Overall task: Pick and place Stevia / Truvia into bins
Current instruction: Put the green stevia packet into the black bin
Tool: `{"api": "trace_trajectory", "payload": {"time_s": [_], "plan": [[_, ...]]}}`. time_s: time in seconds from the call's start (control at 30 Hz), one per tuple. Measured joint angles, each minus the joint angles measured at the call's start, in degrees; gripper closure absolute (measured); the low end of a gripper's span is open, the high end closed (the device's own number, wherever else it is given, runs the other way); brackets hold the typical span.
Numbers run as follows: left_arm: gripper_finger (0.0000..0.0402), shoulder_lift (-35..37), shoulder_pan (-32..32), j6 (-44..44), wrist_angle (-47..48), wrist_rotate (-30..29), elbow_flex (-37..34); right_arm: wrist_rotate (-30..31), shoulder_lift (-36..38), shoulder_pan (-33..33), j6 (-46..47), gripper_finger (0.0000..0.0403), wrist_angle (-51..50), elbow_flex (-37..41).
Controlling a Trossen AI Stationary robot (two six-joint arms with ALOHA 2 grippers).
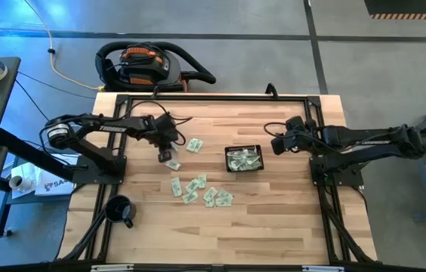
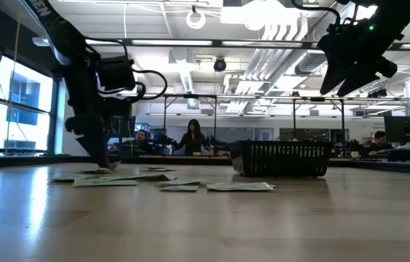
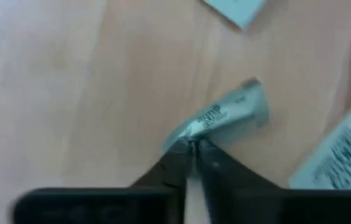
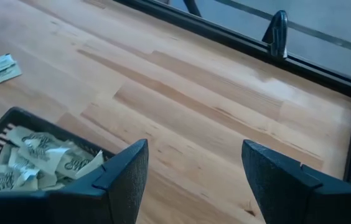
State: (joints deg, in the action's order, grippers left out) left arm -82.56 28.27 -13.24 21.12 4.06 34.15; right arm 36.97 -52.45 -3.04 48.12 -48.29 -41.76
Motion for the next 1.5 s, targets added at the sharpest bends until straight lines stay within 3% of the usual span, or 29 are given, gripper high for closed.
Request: {"api": "trace_trajectory", "payload": {"time_s": [0.1, 0.3, 0.47, 0.6, 0.9, 1.0, 1.17, 1.37, 1.5], "plan": [[0.0380, -0.1, -0.1, 1.5, -1.1, -0.5, 0.7, 0.0, 0.0, -0.8, 0.1, 0.0153, 0.1, 0.0], [0.0356, -0.3, -1.7, 8.8, -2.9, 0.4, 10.6, -0.7, 0.0, -1.6, 2.2, 0.0153, 0.2, 0.0], [0.0382, -1.8, -4.5, 9.0, -14.3, 7.0, 20.2, -1.4, 0.0, -1.6, 3.0, 0.0153, 0.5, 0.0], [0.0379, -8.7, -6.0, 10.9, -18.6, 11.2, 27.7, -2.9, 0.0, -1.4, 3.5, 0.0153, 1.3, 0.0], [0.0376, -30.6, -16.2, 10.5, -13.7, 11.8, 51.2, -1.1, 0.0, 3.3, 2.9, 0.0153, 2.3, -2.1], [0.0361, -35.9, -18.9, 9.5, -9.6, 8.6, 57.8, -0.1, 0.0, 5.0, 3.0, 0.0153, 1.1, -3.3], [0.0354, -42.4, -21.9, 0.3, -2.9, 2.9, 65.1, 0.3, 0.0, 7.3, 3.3, 0.0153, 0.3, -3.6], [0.0362, -44.9, -23.9, -3.3, -1.2, -4.7, 67.1, 1.8, 0.0, 9.3, 4.5, 0.0153, -1.1, -3.6], [0.0313, -44.9, -23.9, -2.0, -1.5, -5.1, 67.5, 2.5, 0.0, 9.6, 4.5, 0.0153, -1.3, -3.6]]}}
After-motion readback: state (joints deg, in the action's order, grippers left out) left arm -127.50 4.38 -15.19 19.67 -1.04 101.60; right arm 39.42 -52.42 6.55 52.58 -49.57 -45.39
